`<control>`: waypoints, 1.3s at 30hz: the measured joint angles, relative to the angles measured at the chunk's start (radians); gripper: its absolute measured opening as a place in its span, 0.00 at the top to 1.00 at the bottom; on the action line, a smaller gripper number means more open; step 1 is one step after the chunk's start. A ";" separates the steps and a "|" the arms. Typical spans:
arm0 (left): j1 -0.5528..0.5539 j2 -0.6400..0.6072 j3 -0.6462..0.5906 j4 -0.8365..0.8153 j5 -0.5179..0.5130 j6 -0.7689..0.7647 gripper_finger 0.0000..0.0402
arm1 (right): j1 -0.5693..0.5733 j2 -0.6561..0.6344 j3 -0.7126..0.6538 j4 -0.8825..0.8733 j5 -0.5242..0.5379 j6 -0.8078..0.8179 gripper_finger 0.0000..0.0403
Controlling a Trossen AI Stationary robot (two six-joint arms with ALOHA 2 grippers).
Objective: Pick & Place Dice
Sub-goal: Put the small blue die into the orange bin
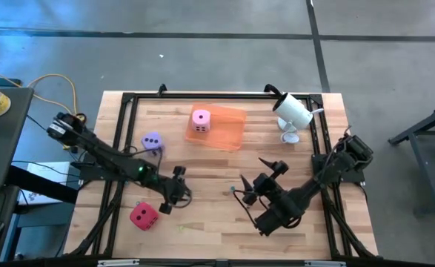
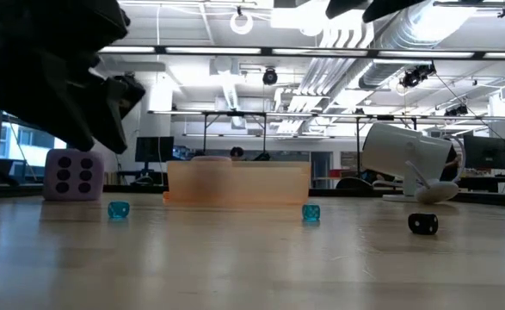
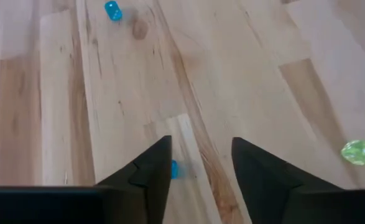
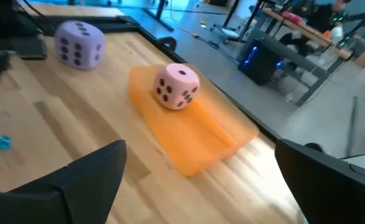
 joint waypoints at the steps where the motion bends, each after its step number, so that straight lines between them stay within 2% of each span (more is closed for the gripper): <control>1: -0.008 0.000 0.000 0.000 -0.013 0.007 0.57 | 0.005 0.000 0.000 0.020 0.001 -0.013 0.01; 7: -0.012 0.021 0.000 -0.006 -0.030 0.032 0.53 | 0.014 0.000 0.000 0.157 0.012 -0.110 0.01; 15: -0.017 0.066 0.000 0.020 -0.036 0.026 0.53 | 0.021 0.000 0.000 0.342 -0.108 -0.235 0.01; 22: -0.003 0.077 0.000 0.014 -0.041 0.025 0.53 | 0.051 0.000 0.000 0.472 -0.116 -0.264 0.01; 32: 0.015 0.080 0.000 0.012 -0.043 0.016 0.53 | 0.105 0.000 0.000 0.620 -0.138 -0.336 0.01; 39: 0.053 0.132 0.000 0.022 -0.043 0.018 0.53 | 0.119 0.000 0.000 0.662 -0.139 -0.392 0.01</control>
